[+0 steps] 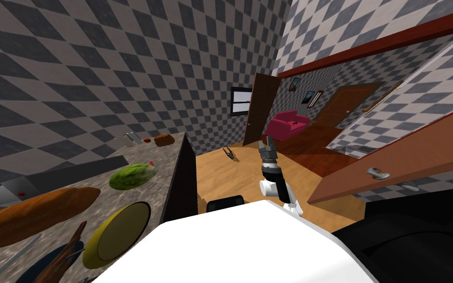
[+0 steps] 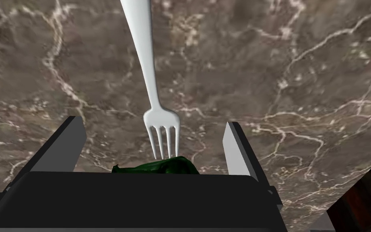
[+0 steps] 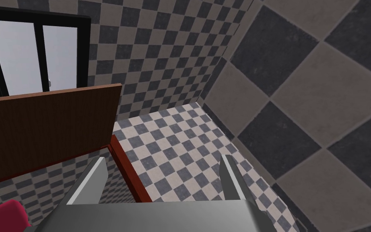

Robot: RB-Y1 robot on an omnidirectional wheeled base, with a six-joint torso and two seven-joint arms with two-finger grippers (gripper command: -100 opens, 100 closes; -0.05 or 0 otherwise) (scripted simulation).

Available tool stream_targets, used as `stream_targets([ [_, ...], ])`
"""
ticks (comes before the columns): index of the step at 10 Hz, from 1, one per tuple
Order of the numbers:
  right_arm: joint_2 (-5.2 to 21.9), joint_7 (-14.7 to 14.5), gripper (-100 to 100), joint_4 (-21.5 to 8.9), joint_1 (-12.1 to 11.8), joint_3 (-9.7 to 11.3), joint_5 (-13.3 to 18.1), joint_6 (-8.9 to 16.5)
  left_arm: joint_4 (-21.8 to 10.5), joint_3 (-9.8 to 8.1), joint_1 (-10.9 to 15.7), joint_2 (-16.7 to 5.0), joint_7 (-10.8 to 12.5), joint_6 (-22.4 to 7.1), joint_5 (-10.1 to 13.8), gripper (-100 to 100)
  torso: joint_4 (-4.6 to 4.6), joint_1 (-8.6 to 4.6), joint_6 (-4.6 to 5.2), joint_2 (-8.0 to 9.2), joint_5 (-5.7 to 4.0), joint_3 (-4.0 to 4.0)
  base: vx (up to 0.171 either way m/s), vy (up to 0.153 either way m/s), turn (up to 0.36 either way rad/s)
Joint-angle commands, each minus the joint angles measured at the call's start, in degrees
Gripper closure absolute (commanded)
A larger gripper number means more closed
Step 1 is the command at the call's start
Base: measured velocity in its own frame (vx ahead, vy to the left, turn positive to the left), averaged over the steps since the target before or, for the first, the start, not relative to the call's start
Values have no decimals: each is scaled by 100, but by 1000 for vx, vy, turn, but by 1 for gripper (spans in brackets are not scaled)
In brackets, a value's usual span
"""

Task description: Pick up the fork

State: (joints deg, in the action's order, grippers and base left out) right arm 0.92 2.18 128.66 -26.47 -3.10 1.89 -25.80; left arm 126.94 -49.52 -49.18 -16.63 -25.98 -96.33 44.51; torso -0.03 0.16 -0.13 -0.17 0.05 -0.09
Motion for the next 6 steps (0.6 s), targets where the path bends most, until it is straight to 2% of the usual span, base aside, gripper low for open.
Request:
stream_targets([
  [1, 0, 0, 0, 0, 0, 0, 0, 0, 0, 0, 0, 0, 0, 0, 0, -100, 0, 0, 0, 0, 0, 0, 4, 18, -7],
  [2, 0, 0, 0, 0, 0, 0, 0, 0, -4, -3, 0, -2, -8, -23, 4, 0, 0, -7, 0, 1, -1, 1, 0, 0, 0],
  [3, 0, 0, 0, 0, 0, 0, 0, 0, -196, 119, 67, -11, -17, 142, -106, -100, 1, -13, 0, 3, -3, 1, -19, -5, -41],
  [6, -1, 0, 0, 0, 1, 1, 0, 0, -485, 301, 168, -23, -31, 388, -269, -100, 3, -19, 0, 15, -4, 8, -32, -11, -35],
])
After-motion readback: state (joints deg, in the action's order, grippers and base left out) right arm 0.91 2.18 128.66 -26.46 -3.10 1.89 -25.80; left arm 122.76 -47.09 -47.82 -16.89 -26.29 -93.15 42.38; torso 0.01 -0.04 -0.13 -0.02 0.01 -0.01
